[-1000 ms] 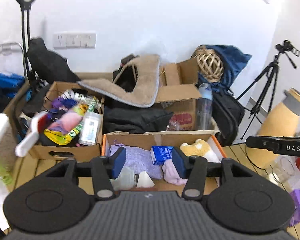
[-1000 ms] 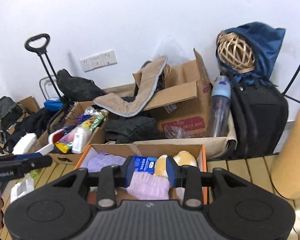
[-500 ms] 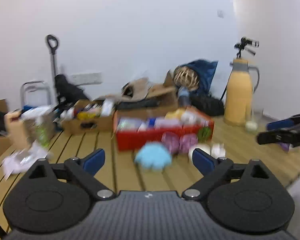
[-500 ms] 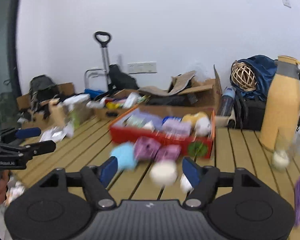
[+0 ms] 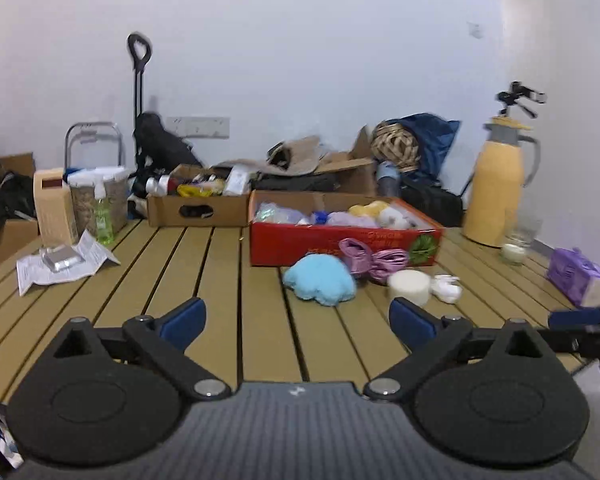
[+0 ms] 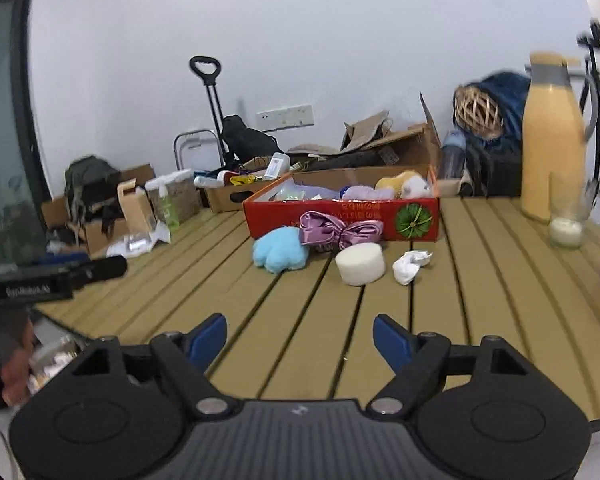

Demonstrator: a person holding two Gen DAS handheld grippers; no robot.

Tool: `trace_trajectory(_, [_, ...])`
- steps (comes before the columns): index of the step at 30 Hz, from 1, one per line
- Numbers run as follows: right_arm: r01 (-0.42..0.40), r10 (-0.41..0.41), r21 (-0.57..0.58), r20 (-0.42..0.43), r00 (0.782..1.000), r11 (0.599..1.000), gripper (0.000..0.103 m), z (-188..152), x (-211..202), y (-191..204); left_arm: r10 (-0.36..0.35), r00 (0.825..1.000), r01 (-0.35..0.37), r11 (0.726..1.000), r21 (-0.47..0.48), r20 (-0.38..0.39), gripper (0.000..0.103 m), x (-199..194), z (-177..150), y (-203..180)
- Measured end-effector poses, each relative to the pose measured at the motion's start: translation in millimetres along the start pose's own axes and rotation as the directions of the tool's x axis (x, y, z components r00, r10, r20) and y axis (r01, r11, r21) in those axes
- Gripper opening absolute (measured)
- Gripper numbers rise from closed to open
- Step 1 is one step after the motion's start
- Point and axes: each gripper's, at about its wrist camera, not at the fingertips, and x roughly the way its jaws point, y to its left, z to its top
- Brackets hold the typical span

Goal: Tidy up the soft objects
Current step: 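Move both tools to the light-blue fluffy plush and grasp it, then lift the light-blue plush into the box and open both grippers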

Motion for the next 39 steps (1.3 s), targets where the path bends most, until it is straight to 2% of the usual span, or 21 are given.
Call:
trace_trajectory(4, [-0.031, 0.031, 0.008, -0.045, 0.998, 0.999, 0.077, 10.0, 41.6, -0.1, -0.038, 0.998, 0.035, 0.998, -0.048, -0.049, 0.093, 49.5, 11.6, 9.7])
trace_trajectory(6, [-0.050, 0.050, 0.012, -0.052, 0.997, 0.999, 0.070, 18.4, 65.8, 2.3, -0.073, 0.994, 0.066, 0.994, -0.086, -0.082, 0.085, 78.4, 19.5, 14.3])
trace_trajectory(7, [-0.056, 0.057, 0.016, -0.053, 0.997, 0.998, 0.068, 23.7, 79.8, 2.6, -0.098, 0.990, 0.087, 0.991, -0.105, -0.097, 0.083, 95.7, 23.4, 17.1])
trace_trajectory(9, [-0.061, 0.062, 0.026, -0.056, 0.996, 0.998, 0.059, 33.6, 110.3, 4.2, -0.124, 0.981, 0.101, 0.984, -0.148, -0.151, 0.069, 131.5, 28.2, 22.6])
trace_trajectory(12, [-0.055, 0.060, 0.067, -0.081, 0.995, 0.996, 0.053, 48.6, 160.6, 0.6, -0.166, 0.960, 0.113, 0.966, -0.233, -0.225, 0.058, 178.3, 29.6, 34.2])
trace_trajectory(14, [-0.045, 0.051, 0.076, -0.085, 0.995, 0.996, 0.049, 55.7, 190.9, -0.4, -0.186, 0.955, 0.120, 0.955, -0.271, -0.232, 0.058, 202.7, 30.2, 40.4])
trace_trajectory(17, [-0.031, 0.042, 0.107, -0.104, 0.994, 0.994, 0.046, 63.1, 229.1, -1.9, -0.174, 0.955, 0.106, 0.956, -0.273, -0.240, 0.059, 229.2, 30.3, 44.0])
trace_trajectory(20, [-0.028, 0.041, 0.112, -0.119, 0.992, 0.993, 0.046, 65.9, 254.8, -1.0, -0.242, 0.930, 0.137, 0.926, -0.351, -0.277, 0.059, 250.0, 23.8, 51.0])
trace_trajectory(22, [-0.033, 0.048, 0.126, -0.123, 0.991, 0.991, 0.045, 66.8, 266.0, -2.9, -0.253, 0.932, 0.147, 0.919, -0.366, -0.260, 0.055, 252.2, 21.9, 52.0])
trace_trajectory(24, [-0.053, 0.070, 0.143, -0.117, 0.991, 0.988, 0.043, 68.3, 272.1, -5.4, -0.274, 0.931, 0.167, 0.907, -0.387, -0.242, 0.040, 251.3, 21.1, 51.9])
trace_trajectory(28, [-0.075, 0.096, 0.169, -0.119, 0.988, 0.983, 0.036, 66.2, 276.1, -6.1, -0.267, 0.936, 0.165, 0.909, -0.382, -0.231, 0.037, 246.4, 20.4, 50.4])
trace_trajectory(31, [-0.079, 0.098, 0.158, -0.118, 0.988, 0.984, 0.034, 66.4, 271.0, 0.4, -0.236, 0.948, 0.149, 0.921, -0.360, -0.213, 0.037, 226.3, 24.6, 50.3])
trace_trajectory(35, [-0.128, 0.141, 0.138, -0.092, 0.986, 0.982, 0.034, 65.0, 239.6, 17.6, -0.213, 0.966, 0.147, 0.920, -0.364, -0.147, 0.037, 174.2, 22.1, 47.6])
trace_trajectory(39, [-0.147, 0.150, 0.062, -0.058, 0.987, 0.987, 0.033, 55.0, 181.3, 33.4, -0.246, 0.962, 0.179, 0.899, -0.400, -0.122, 0.037, 121.7, 13.5, 34.2])
